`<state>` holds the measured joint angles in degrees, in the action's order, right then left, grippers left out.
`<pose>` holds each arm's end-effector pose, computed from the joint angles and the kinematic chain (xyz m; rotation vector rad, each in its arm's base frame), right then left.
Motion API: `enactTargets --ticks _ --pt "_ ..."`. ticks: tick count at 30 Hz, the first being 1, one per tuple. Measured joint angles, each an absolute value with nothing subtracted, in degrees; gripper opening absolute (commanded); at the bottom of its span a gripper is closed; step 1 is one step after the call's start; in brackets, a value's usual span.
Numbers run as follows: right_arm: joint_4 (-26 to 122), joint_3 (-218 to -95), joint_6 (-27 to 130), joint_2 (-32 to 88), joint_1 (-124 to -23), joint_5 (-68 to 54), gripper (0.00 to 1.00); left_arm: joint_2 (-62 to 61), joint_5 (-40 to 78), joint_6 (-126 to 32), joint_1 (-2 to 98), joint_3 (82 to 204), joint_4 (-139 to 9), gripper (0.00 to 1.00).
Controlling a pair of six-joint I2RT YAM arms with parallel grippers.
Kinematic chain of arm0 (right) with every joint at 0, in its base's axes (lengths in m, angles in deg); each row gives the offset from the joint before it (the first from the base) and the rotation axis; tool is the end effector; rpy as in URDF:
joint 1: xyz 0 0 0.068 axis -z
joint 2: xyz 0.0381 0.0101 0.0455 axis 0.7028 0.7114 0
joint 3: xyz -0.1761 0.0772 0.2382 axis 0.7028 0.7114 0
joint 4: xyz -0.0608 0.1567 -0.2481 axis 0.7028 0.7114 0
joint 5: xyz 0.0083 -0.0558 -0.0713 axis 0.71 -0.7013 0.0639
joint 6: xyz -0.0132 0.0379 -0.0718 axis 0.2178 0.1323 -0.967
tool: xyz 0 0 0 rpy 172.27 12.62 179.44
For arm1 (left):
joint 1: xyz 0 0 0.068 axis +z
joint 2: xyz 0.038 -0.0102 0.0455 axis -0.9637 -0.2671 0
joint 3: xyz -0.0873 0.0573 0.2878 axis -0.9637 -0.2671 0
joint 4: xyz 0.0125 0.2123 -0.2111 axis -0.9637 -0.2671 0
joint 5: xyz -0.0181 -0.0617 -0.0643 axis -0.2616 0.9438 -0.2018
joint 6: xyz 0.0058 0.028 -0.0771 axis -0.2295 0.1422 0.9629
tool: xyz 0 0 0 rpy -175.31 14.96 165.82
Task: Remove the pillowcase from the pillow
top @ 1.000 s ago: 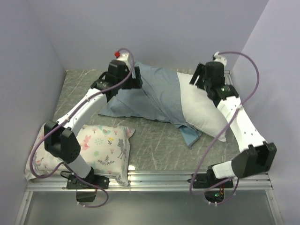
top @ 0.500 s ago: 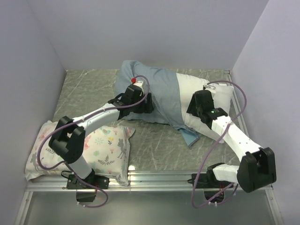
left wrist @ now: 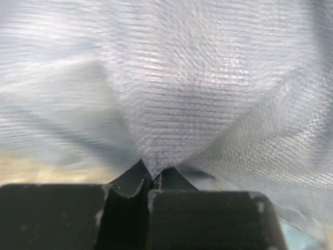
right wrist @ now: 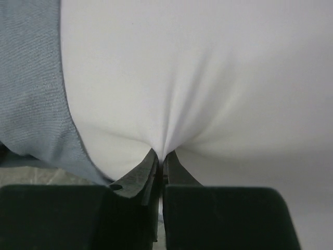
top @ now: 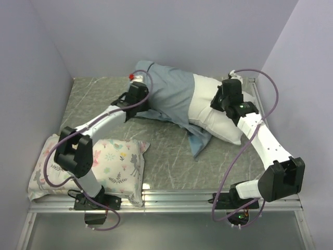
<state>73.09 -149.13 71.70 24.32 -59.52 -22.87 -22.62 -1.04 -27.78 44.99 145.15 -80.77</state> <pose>0.3554 0.0833 0.3379 0.3190 2.1552 0.2583 0.4074 -0.2143 0.2673 -0.1389 2.2144 -0.3660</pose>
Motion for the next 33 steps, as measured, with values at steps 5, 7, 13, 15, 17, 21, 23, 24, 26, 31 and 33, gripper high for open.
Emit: enactTargets --ticks 5,7,13,15,17,21,23,24,26,31,33 --pt "77.87 -155.23 71.68 24.32 -54.10 -19.37 0.00 -17.40 -1.17 -27.17 56.20 145.02 -83.20 0.00" --pt "79.73 -157.66 71.96 24.28 -53.27 -16.42 0.00 -15.65 0.97 -26.10 60.66 144.98 -83.33 0.00" --pt "83.38 -160.21 72.10 21.92 -53.71 -8.25 0.00 -6.32 2.00 -26.95 65.93 144.52 -88.27 0.00" --pt "84.89 -160.28 72.01 20.61 -53.58 -6.74 0.00 -2.73 1.19 -28.42 65.16 144.54 -90.06 0.00" --pt "86.99 -161.53 71.61 19.82 -53.27 -5.34 0.00 0.79 -1.33 -30.63 63.18 145.18 -91.74 0.00" --pt "88.82 -165.72 70.61 21.15 -51.85 -4.18 0.00 3.74 -4.32 -35.24 57.71 152.26 -95.39 0.00" --pt "87.95 -167.45 70.37 24.04 -51.17 -3.61 0.00 2.49 -4.41 -36.92 56.20 156.87 -95.98 0.00" --pt "87.38 -168.35 70.30 26.05 -50.98 -3.33 0.00 1.79 -4.41 -37.51 55.83 158.55 -95.96 0.00" --pt "86.84 -171.06 70.24 32.80 -50.87 -2.30 0.00 -0.81 -4.36 -38.60 54.83 161.42 -96.25 0.00" --pt "85.09 -181.98 70.08 55.23 -50.93 1.48 0.00 -13.00 -4.21 -40.77 53.58 170.22 -100.36 0.00" --pt "83.73 -187.99 70.15 63.05 -51.00 3.01 0.00 -19.58 -4.43 -41.36 53.60 175.25 -101.30 0.02"
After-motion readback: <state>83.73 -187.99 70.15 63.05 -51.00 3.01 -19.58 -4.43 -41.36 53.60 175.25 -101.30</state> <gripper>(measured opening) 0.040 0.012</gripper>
